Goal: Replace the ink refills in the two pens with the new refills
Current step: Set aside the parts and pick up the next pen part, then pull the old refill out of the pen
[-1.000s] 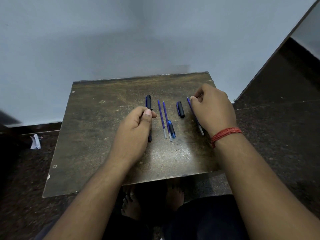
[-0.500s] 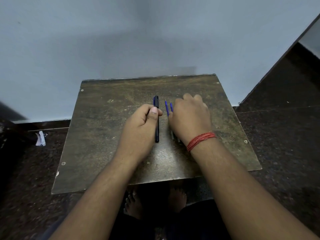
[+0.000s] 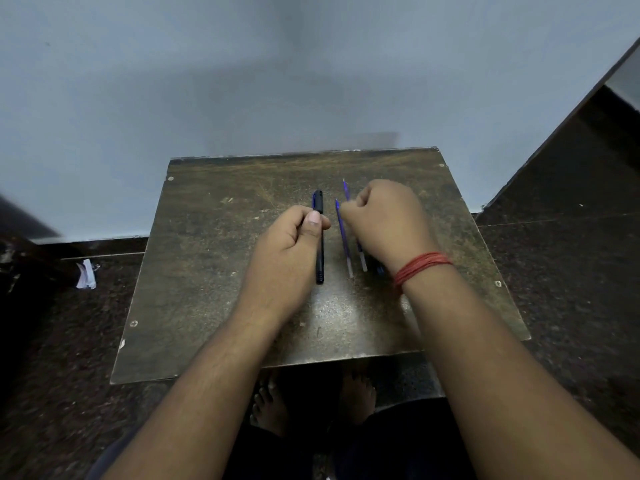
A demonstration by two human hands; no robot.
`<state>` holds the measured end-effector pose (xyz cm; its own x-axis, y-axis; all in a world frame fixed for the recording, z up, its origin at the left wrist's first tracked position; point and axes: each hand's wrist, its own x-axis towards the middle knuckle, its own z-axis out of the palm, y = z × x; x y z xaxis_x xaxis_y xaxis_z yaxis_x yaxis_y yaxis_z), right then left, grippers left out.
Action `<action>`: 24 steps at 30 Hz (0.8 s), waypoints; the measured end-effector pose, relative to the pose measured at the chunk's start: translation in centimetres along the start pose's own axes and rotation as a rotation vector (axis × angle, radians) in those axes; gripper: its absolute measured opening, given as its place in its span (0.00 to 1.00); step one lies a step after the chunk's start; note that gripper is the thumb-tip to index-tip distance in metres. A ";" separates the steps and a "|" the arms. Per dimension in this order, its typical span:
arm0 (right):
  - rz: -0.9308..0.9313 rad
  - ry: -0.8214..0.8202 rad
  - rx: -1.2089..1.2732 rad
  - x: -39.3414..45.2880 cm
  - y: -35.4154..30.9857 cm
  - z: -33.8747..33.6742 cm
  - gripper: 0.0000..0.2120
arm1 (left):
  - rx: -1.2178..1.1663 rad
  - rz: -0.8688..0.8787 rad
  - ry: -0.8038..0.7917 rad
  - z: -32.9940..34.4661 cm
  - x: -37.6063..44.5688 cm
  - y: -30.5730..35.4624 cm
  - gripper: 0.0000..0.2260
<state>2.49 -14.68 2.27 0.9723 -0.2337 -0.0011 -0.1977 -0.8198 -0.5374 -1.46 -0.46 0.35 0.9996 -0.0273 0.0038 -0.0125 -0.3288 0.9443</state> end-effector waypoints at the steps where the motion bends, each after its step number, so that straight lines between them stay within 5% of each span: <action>1: 0.041 -0.003 0.143 0.2 0.0 -0.6 0.14 | 0.004 -0.004 -0.002 0.0 0.0 0.1 0.12; 8: 0.124 -0.097 0.603 0.2 0.7 -0.9 0.07 | 0.038 -0.014 -0.012 0.2 -0.1 0.1 0.12; 15: -0.216 -0.084 -0.078 -1.3 -0.2 1.0 0.03 | -0.002 -0.049 0.155 0.0 0.8 -1.2 0.12; 20: -0.419 -0.082 -0.137 -3.1 -1.1 2.2 0.07 | -0.360 -0.301 0.288 -1.6 2.2 -2.4 0.14; 24: -0.511 0.059 -0.239 -3.3 -2.4 4.3 0.05 | -0.459 -0.320 0.305 -1.6 2.1 -1.8 0.14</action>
<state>0.25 -9.72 -0.08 0.9446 0.2005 0.2600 0.2667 -0.9304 -0.2514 0.67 1.57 -0.87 0.9151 0.2975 -0.2722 0.2321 0.1634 0.9589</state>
